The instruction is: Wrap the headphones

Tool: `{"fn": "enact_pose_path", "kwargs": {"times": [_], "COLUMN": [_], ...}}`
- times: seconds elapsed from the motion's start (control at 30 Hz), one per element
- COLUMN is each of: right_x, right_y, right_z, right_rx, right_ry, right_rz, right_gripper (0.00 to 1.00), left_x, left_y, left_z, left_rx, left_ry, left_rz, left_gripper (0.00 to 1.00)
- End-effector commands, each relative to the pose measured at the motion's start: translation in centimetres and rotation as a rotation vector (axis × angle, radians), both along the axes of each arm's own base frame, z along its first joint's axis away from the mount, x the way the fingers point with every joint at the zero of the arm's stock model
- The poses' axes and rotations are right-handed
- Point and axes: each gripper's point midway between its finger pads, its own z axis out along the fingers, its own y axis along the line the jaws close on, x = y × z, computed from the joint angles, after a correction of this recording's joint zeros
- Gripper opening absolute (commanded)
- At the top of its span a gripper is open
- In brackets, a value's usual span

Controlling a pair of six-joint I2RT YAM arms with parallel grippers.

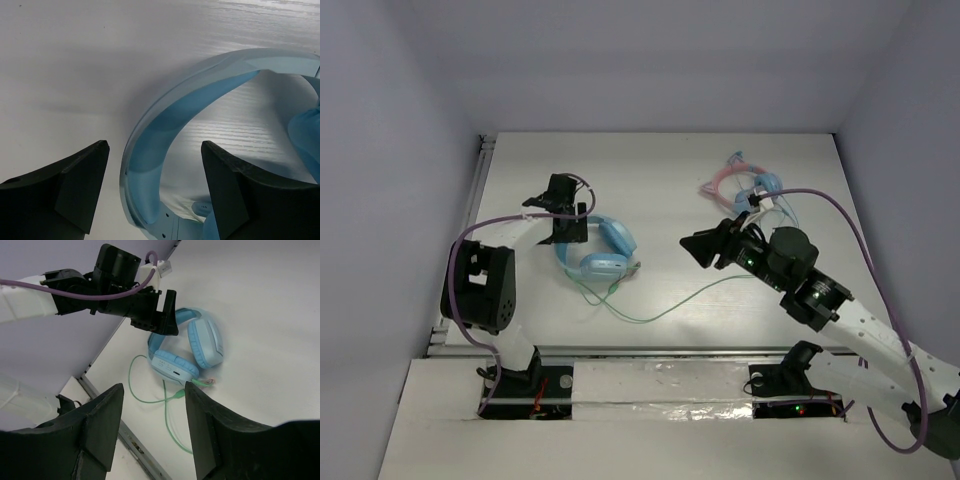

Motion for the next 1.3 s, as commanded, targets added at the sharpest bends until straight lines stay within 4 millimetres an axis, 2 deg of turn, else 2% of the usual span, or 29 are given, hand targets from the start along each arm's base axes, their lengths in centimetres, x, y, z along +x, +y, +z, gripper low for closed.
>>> {"fn": "enact_pose_path", "kwargs": {"times": [0.0, 0.07, 0.1, 0.13, 0.2, 0.27, 0.4, 0.47, 0.53, 0.77, 0.87, 0.93, 0.97, 1.0, 1.03, 1.07, 1.13, 1.17, 1.2, 1.23, 1.27], "right_x": [0.0, 0.1, 0.2, 0.2, 0.3, 0.3, 0.3, 0.3, 0.4, 0.6, 0.5, 0.4, 0.4, 0.4, 0.4, 0.4, 0.6, 0.6, 0.7, 0.7, 0.6], "right_y": [0.4, 0.5, 0.5, 0.6, 0.8, 0.9, 1.2, 1.1, 1.2, 1.5, 1.5, 1.6, 1.7, 1.7, 1.7, 1.8, 1.8, 1.8, 1.8, 1.9, 2.2], "right_z": [1.1, 0.8, 0.8, 0.7, 0.4, 0.3, 0.2, 0.2, 0.1, -0.5, -0.5, -0.7, -0.7, -0.9, -0.8, -0.9, -1.1, -1.2, -1.3, -1.5, -1.3], "right_rx": [0.032, 0.027, 0.026, 0.025, 0.021, 0.020, 0.018, 0.017, 0.019, 0.014, 0.020, 0.019, 0.018, 0.013, 0.014, 0.013, 0.006, 0.003, -0.003, -0.012, -0.008], "right_ry": [-0.036, -0.032, -0.030, -0.029, -0.022, -0.021, -0.017, -0.019, -0.019, -0.007, -0.010, -0.009, -0.008, -0.004, -0.005, -0.004, 0.001, 0.004, 0.005, 0.006, 0.000], "right_rz": [0.011, 0.011, 0.011, 0.011, 0.017, 0.022, 0.032, 0.031, 0.032, 0.031, 0.037, 0.044, 0.046, 0.047, 0.049, 0.050, 0.046, 0.041, 0.040, 0.051, 0.065], "right_gripper": [0.58, 0.58, 0.58, 0.58, 0.57, 0.57, 0.56, 0.55, 0.49, 0.43, 0.41, 0.41, 0.40, 0.40, 0.39, 0.37, 0.25, 0.19, 0.07, 0.00, 0.00], "left_x": [-0.3, -1.1, -2.2, -2.3, -3.3, -3.2, -1.9, -1.5, -0.8, -0.2, 0.2, 0.3, 0.4, 0.5, 0.7, 1.0, 1.2, 1.3, 1.6, 1.4, 1.2], "left_y": [0.4, 0.4, 0.7, 0.7, 0.7, 0.5, 0.5, 0.3, 0.1, -0.2, 0.3, 0.1, 0.0, 0.0, -0.2, -0.5, -0.8, -1.5, -2.0, -2.3, -3.0], "left_z": [0.8, 1.0, 0.2, 0.6, 0.0, 0.0, -0.2, -0.8, -0.7, -1.9, -1.9, -1.9, -1.6, -1.2, -0.7, 0.8, 2.6, 4.7, 6.4, 7.6, 9.8], "left_rx": [-0.003, -0.020, -0.016, -0.022, -0.035, -0.050, -0.027, -0.030, -0.030, -0.029, -0.016, -0.024, -0.030, -0.033, -0.041, -0.063, -0.091, -0.141, -0.178, -0.203, -0.250], "left_ry": [-0.023, -0.034, -0.013, -0.032, -0.012, -0.020, -0.019, -0.003, -0.009, 0.017, 0.013, 0.013, 0.004, -0.007, -0.023, -0.066, -0.113, -0.163, -0.200, -0.213, -0.251], "left_rz": [0.035, 0.050, 0.057, 0.065, 0.070, 0.070, 0.075, 0.066, 0.063, 0.059, 0.068, 0.063, 0.056, 0.052, 0.049, 0.037, 0.034, 0.021, 0.025, 0.024, 0.009], "left_gripper": [0.72, 0.71, 0.70, 0.70, 0.69, 0.68, 0.65, 0.63, 0.63, 0.61, 0.49, 0.31, 0.05, 0.00, 0.00, 0.00, 0.00, 0.00, 0.00, 0.00, 0.00]}}
